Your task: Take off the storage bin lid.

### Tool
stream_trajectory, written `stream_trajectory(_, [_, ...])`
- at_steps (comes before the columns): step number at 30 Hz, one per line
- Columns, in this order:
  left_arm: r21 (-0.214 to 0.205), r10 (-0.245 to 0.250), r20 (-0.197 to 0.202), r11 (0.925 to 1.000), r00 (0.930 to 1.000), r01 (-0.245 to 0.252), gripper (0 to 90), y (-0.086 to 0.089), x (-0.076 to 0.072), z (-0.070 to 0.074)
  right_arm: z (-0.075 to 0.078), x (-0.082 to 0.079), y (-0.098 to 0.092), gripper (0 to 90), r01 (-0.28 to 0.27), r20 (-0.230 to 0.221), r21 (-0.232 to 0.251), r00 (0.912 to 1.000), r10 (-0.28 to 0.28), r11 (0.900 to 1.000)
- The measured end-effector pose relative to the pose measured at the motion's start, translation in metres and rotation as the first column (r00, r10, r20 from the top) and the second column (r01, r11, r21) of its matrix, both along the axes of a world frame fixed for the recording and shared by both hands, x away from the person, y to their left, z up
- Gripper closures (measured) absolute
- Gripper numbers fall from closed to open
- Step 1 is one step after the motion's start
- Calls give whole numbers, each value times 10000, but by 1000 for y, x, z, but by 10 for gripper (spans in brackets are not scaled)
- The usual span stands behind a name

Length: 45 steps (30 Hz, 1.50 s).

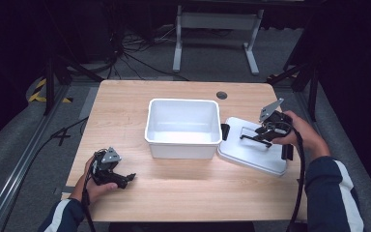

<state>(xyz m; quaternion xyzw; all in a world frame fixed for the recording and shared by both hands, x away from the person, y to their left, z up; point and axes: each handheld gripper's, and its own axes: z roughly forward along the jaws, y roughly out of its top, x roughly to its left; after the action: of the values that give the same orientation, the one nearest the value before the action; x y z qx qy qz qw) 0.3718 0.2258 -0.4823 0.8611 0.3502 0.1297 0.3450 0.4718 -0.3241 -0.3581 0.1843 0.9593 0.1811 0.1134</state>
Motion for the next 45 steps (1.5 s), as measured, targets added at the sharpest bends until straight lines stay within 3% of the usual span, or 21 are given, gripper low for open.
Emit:
stream_trajectory(6, [-1,-2,4,10000,10000,2,6,0,0,0,6,-6,-1,591,205,347,506,9992,-223,9985])
stream_trajectory(15, [-3,1,2,10000,10000,-1,6,0,0,0,11,-21,-2,536,298,752,1213,9964,-391,9922])
stream_trajectory(25, [1,-6,16,10000,10000,6,6,0,0,0,8,-44,-2,463,427,1000,2004,9929,-638,9788])
stream_trajectory(32, [2,-3,17,10000,10000,3,6,0,0,0,5,-61,0,423,329,1405,2515,9876,-702,9673])
stream_trajectory(34, [-3,3,2,10000,10000,-3,6,0,0,0,4,-67,0,400,341,1431,2781,9867,-765,9600])
stream_trajectory(45, [1,0,2,10000,10000,0,6,0,0,0,-15,-96,2,384,191,1894,3074,9786,-809,9514])
